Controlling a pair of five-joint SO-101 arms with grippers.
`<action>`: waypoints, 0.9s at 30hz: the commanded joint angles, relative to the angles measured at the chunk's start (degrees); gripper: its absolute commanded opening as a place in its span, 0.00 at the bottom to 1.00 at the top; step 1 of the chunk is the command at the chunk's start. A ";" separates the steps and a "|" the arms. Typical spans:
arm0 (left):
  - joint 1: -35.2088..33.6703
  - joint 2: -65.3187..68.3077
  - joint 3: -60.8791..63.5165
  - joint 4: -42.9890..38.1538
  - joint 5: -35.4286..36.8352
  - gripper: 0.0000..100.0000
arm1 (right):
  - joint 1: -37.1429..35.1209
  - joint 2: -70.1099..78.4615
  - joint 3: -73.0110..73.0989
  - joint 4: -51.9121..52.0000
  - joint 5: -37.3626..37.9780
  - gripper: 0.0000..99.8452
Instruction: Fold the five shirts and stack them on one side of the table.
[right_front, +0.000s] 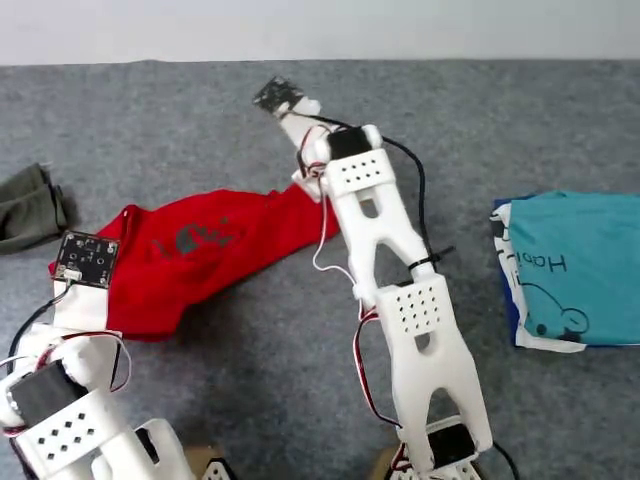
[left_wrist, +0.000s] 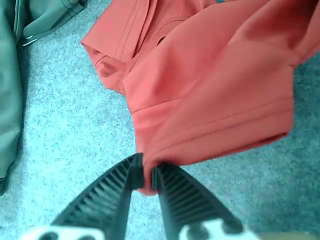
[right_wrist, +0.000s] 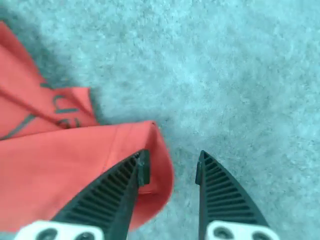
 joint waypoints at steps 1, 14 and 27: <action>-0.26 -0.62 0.13 -0.88 -0.53 0.00 | -0.48 -1.98 -8.35 7.87 -0.79 0.17; 0.00 -0.62 0.22 -0.97 -0.53 0.00 | -3.38 -5.67 -6.07 25.45 -6.15 0.26; 0.00 -0.53 0.31 -0.97 -0.53 0.00 | -5.76 -0.04 -2.46 23.08 -9.58 0.28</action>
